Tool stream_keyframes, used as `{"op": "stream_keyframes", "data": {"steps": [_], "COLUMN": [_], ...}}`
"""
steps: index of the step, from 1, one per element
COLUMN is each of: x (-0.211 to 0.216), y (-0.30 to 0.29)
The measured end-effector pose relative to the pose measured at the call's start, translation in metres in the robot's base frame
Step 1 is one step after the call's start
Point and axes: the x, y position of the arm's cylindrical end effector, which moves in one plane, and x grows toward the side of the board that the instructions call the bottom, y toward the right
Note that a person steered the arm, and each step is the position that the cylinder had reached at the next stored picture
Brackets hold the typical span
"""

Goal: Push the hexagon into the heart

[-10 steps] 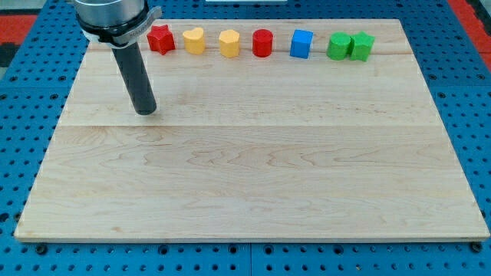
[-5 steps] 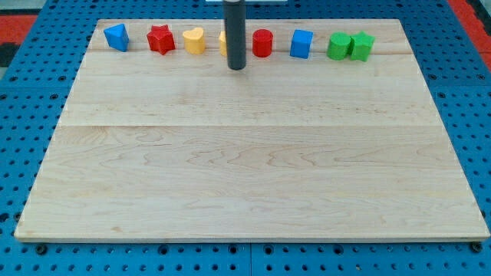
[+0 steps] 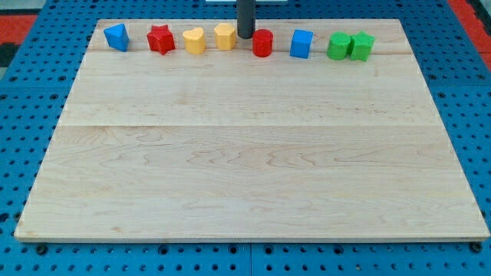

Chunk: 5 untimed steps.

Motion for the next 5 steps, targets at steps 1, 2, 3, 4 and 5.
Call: {"op": "stream_keyframes", "data": {"steps": [1,2,3,4,5], "x": [-0.009,-0.01,-0.01,-0.004,0.014], "y": [-0.03,-0.087,-0.115,-0.11,-0.083]}}
